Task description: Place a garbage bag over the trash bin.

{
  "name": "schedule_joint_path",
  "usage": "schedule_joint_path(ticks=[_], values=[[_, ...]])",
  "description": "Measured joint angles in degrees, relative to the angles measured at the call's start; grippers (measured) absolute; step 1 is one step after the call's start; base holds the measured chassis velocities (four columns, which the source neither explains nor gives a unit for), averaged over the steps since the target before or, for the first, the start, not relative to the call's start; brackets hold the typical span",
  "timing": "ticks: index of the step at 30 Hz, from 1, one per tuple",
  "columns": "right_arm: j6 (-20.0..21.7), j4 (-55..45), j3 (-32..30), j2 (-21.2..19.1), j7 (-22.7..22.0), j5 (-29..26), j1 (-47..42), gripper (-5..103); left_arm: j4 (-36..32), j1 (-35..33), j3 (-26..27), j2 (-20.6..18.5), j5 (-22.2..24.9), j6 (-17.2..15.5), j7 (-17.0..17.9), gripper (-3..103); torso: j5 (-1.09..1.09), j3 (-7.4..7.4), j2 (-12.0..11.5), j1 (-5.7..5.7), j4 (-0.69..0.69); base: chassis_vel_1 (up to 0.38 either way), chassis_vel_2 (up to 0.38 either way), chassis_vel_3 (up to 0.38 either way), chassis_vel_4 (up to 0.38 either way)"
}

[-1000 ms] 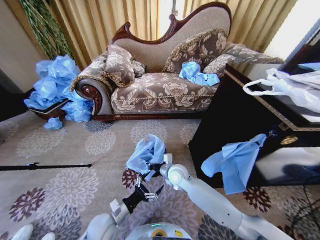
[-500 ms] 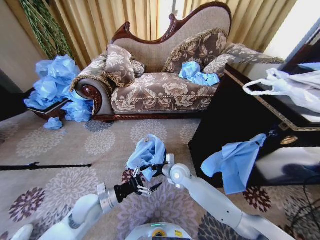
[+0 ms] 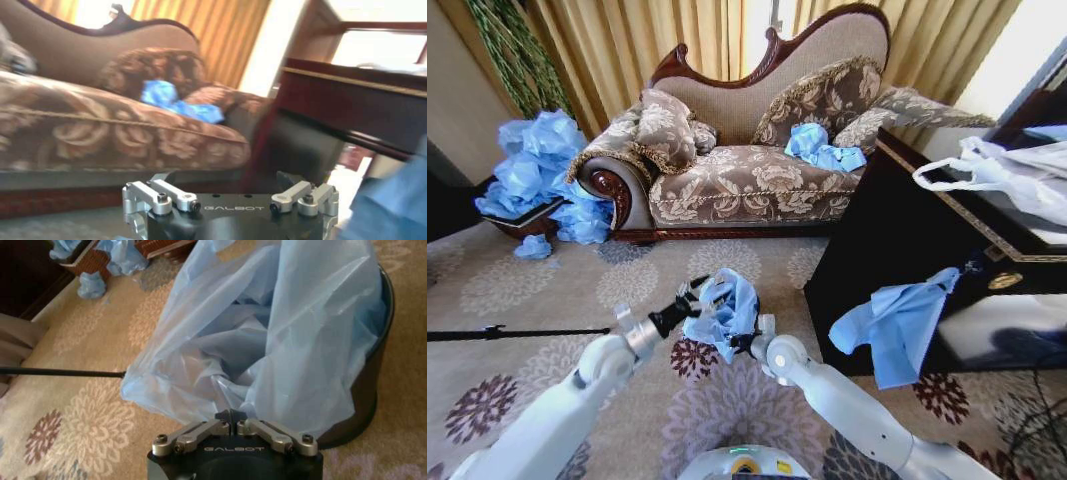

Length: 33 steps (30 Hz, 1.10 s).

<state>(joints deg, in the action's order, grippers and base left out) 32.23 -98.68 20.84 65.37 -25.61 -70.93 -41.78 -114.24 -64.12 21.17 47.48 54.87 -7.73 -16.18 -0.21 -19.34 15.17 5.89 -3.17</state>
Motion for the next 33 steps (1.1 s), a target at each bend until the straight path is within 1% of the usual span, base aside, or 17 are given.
schedule_joint_path(ticks=[3, 5, 6, 8, 9, 10, 11, 13, 15, 18, 20, 21, 24, 25, 27, 30, 33], values=[[0.0, -0.11, -0.22, -0.55, -0.07, 0.2, -0.36, 0, 5.47, 6.13, -1.38, -0.75, -0.34, -1.34, 3.73, 100, 0.0, 0.0, 0.0, 0.0, 0.0, 0.0, 0.0, 0.0, 0.0], [0.0, -0.18, -0.25, -0.61, -0.08, 0.22, -0.46, 0, 6.27, 6.92, -1.62, -0.89, -0.76, -1.72, 4.3, 100, 0.0, 0.0, 0.0, 0.0, -0.01, 0.0, 0.0, 0.0, 0.0], [0.0, -0.35, -0.38, -0.67, -0.08, 0.37, -0.76, 0, 8.5, 8.99, -2.37, -1.28, -3.12, -2.93, 6.2, 100, 0.0, 0.0, 0.0, 0.0, -0.01, 0.0, 0.0, 0.0, 0.0], [0.0, -0.4, -0.44, -0.67, -0.07, 0.53, -0.98, 0, 9.75, 10.11, -2.77, -1.55, -4.8, -3.83, 6.63, 100, 0.0, 0.0, 0.0, 0.01, -0.01, 0.0, 0.0, 0.0, 0.0], [-0.03, -0.44, -0.52, -0.64, -0.08, 0.74, -1.21, 0, 10.89, 11.24, -3.19, -1.95, -7.48, -5.05, 6.53, 100, 0.0, 0.0, 0.0, 0.01, 0.0, 0.0, 0.0, 0.0, 0.0], [-0.07, -0.46, -0.53, -0.57, -0.07, 0.93, -1.36, 0, 12.12, 12.05, -3.48, -2.48, -10.44, -5.85, 4.55, 100, 0.0, 0.0, 0.0, 0.0, 0.0, 0.0, 0.0, 0.0, 0.0], [-0.07, -0.46, -0.53, -0.57, -0.07, 0.93, -1.36, 0, 12.12, 12.05, -3.48, -2.48, -10.44, -5.85, 4.55, 100, 0.0, 0.0, 0.0, 0.0, 0.0, 0.0, 0.0, 0.0, 0.0], [-0.14, -0.47, -0.54, -0.34, -0.06, 1.16, -1.43, 0, 14.76, 13.23, -3.85, -3.29, -16.15, -6.71, -0.8, 100, 0.01, 0.01, 0.0, 0.0, 0.0, 0.0, 0.0, 0.0, 0.0], [-0.18, -0.24, -0.39, 0.09, -0.05, 1.27, -1.28, 0, 17.79, 13.93, -4.07, -3.85, -19.57, -6.59, -5.05, 100, 0.0, 0.0, 0.0, 0.0, 0.0, 0.0, 0.0, 0.0, 0.0], [-0.2, -0.07, 0.0, 0.41, 0.01, 1.37, -0.97, 0, 20.79, 14.78, -4.82, -4.04, -21.0, -5.86, -6.44, 100, 0.01, 0.01, 0.0, 0.0, 0.05, 0.0, 0.0, 0.0, 0.0], [-0.24, -0.1, 0.15, 0.44, 0.06, 1.77, -1.04, 0, 24.64, 17.03, -6.89, -3.38, -22.38, -4.74, -7.8, 100, -0.01, 0.0, 0.0, 0.0, 0.03, 0.0, 0.0, 0.0, 0.0], [-0.24, -0.1, 0.15, 0.44, 0.06, 1.77, -1.04, 0, 24.64, 17.03, -6.89, -3.38, -22.38, -4.74, -7.8, 100, -0.01, 0.0, 0.0, 0.0, 0.03, 0.0, 0.0, 0.0, 0.0], [-0.31, -0.24, 0.07, 0.36, 0.17, 2.35, -1.59, 0, 28.65, 20.86, -10.58, -1.79, -24.5, -2.68, -11.62, 100, 0.01, 0.0, 0.0, 0.0, -0.02, 0.0, 0.0, 0.0, 0.0], [-0.31, -0.24, 0.07, 0.36, 0.17, 2.35, -1.59, 0, 28.65, 20.86, -10.58, -1.79, -24.5, -2.68, -11.62, 100, 0.01, 0.0, 0.0, 0.0, -0.02, 0.0, 0.0, 0.0, 0.0], [-0.33, -0.28, -0.13, 0.28, 0.35, 2.76, -2.05, 0, 29.5, 22.75, -12.63, -1.03, -24.59, -2.12, -15.28, 100, 0.0, 0.0, 0.0, 0.0, -0.02, 0.0, 0.0, 0.0, 0.0], [-0.35, -0.3, -0.44, 0.25, 0.45, 3.02, -2.56, 0, 29.73, 24.04, -14.43, -0.63, -24.19, -2.85, -16.72, 100, 0.02, 0.01, 0.0, 0.0, 0.0, 0.0, 0.0, 0.0, 0.0], [-0.39, -0.35, -0.88, 0.25, 0.6, 3.27, -3.2, 0, 31.55, 25.79, -16.68, 0.23, -23.48, -3.14, -16.56, 100, 0.01, 0.01, 0.01, -0.01, -0.01, 0.0, 0.0, 0.0, 0.0]])
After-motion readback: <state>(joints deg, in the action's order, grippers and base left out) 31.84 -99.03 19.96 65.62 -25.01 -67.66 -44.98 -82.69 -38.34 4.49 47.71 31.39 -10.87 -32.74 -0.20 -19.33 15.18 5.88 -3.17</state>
